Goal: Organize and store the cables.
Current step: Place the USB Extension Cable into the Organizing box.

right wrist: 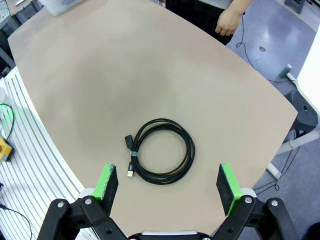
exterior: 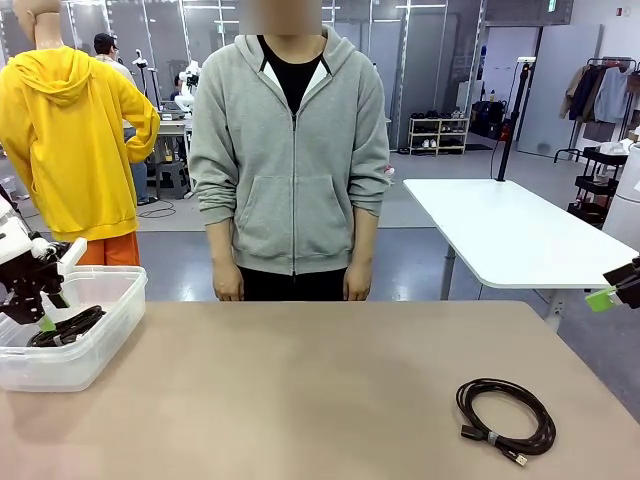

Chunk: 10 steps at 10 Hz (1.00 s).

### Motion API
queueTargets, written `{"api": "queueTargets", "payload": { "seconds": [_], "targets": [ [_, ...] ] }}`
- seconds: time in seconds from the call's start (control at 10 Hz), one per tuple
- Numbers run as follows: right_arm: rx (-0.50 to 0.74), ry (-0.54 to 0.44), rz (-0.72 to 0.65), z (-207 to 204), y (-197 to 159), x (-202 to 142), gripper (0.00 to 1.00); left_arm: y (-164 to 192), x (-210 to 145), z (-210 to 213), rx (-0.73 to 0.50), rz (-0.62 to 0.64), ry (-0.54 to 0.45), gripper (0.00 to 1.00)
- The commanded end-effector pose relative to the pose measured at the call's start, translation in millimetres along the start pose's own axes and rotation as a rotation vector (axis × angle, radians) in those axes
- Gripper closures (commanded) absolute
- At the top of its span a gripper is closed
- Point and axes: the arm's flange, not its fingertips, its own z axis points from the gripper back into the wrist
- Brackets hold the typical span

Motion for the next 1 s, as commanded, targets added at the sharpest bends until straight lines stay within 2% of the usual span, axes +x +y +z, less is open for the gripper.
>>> {"api": "queueTargets", "payload": {
  "seconds": [0.0, 0.4, 0.5, 0.9],
  "targets": [
    [-0.011, 0.013, -0.006, -1.0, 0.6, 0.9, 0.00, -1.6, 2.2, 6.9, 0.000, 0.036, -0.007, 0.00],
    [-0.011, 0.013, -0.006, -1.0, 0.6, 0.9, 0.00, -19.4, 8.2, 10.5, 0.037, 0.119, -0.014, 0.00],
    [-0.011, 0.013, -0.006, -1.0, 0.6, 0.9, 0.00, -3.4, 4.3, 5.9, 0.009, 0.054, -0.003, 0.00],
    [-0.011, 0.013, -0.006, -1.0, 0.6, 0.9, 0.00, -3.4, 4.3, 5.9, 0.009, 0.054, -0.003, 0.00]
  ]
}}
